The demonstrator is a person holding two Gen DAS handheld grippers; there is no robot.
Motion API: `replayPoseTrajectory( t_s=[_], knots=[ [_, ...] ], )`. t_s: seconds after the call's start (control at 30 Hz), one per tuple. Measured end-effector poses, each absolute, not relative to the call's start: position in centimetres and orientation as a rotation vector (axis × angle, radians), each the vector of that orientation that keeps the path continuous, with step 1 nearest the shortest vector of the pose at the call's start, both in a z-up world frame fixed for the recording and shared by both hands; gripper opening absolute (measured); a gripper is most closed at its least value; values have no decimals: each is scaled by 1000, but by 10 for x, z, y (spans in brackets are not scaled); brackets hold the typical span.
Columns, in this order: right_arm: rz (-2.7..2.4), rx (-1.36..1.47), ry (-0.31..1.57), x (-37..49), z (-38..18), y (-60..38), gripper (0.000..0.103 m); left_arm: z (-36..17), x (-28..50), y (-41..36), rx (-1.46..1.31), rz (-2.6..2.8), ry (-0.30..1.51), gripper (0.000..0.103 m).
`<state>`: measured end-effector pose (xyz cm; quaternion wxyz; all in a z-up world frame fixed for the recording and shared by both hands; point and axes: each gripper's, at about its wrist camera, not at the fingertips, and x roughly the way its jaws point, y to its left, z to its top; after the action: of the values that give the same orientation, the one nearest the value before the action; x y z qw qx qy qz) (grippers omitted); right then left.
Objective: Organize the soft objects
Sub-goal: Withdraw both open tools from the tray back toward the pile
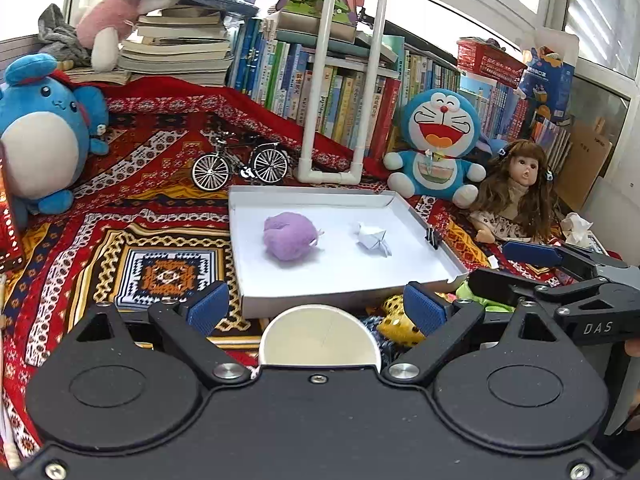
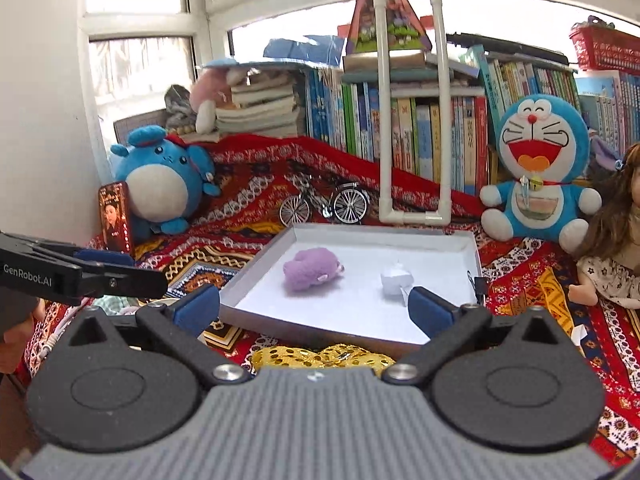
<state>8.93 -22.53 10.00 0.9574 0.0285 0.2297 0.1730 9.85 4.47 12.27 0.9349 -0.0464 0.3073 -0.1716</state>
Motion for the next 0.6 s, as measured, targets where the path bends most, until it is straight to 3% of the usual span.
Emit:
replayPoseTrajectory(
  t_s=[0.6],
  knots=[
    [295,20,345,52,58,-219,103,94,39,74,-23,-198,466,102]
  ],
)
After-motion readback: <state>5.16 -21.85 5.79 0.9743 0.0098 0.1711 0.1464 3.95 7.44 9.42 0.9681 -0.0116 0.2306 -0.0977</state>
